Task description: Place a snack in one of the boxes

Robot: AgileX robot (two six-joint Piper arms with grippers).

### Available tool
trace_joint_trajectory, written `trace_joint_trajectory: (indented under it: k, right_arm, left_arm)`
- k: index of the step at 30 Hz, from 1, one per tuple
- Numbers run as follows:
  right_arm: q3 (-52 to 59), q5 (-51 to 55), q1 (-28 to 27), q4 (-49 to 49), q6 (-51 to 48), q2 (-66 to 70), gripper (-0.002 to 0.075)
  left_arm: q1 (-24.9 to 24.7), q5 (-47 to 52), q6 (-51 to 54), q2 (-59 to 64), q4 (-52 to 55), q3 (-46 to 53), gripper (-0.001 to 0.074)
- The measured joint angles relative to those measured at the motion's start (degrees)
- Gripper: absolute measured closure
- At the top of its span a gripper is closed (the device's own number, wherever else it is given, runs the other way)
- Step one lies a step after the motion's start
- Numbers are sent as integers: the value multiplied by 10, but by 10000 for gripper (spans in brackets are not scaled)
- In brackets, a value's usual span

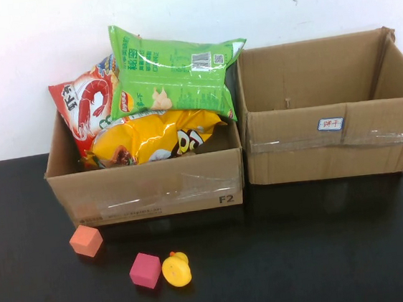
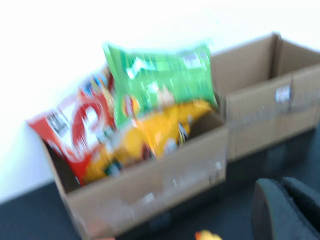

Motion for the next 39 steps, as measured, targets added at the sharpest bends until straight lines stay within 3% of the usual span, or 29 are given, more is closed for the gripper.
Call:
trace_joint_trajectory:
  k: [5,20,23,27,32,35,39]
  right_arm:
    - [0,6,0,4,-2,0,725]
    - [0,7,0,28,-3,0,725]
    - [0,7,0,29,-3,0,725]
    - [0,8,0,30,-3,0,725]
    - [0,8,0,33,-3,0,725]
    - [0,8,0,34,-3,0,725]
    - [0,8,0,35,-3,0,725]
  left_arm:
    - [0,-39,-3,-36,-14,94,736]
    - [0,-61,-6,-39,-26,216,736]
    - [9,-64,-29,-50,11,240,736]
    - [62,-89,-86,-98,61,272,736]
    - [164,-197,-110,-152,67,331,736]
    - [225,-257,-116,-174,53,373,736]
    - [264,-257,-93,-214,10,386,736]
